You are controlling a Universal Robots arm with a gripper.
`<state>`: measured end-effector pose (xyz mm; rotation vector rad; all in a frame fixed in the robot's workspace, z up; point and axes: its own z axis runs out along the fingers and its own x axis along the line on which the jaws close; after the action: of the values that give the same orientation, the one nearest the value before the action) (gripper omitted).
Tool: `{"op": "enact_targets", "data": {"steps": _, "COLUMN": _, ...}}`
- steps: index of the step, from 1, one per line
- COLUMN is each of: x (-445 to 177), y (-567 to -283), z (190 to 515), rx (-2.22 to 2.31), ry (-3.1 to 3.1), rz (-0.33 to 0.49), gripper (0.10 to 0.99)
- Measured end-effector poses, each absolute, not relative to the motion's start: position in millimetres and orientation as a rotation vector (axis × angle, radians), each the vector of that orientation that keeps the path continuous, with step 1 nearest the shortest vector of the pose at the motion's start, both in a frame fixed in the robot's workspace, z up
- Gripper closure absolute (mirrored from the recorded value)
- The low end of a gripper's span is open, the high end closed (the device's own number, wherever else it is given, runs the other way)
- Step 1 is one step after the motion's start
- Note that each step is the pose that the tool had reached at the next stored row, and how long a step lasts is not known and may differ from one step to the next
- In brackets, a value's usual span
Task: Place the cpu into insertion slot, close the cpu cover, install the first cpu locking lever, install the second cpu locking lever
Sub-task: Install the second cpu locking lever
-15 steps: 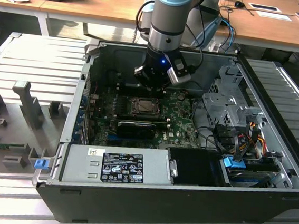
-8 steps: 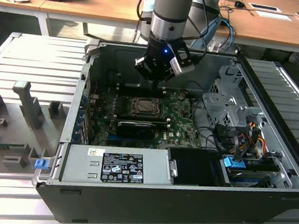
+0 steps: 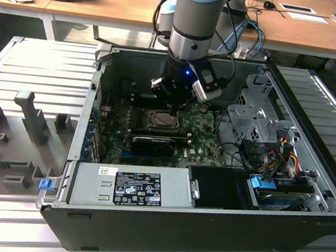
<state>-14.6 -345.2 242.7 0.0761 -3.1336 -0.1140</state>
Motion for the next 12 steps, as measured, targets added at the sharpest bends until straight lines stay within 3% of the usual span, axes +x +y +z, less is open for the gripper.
{"op": "enact_targets", "data": {"steps": 12, "x": -15.8, "y": -379.6, "z": 238.9, "rx": 0.077, "ry": -3.127, "rz": -0.258, "gripper": 0.980}}
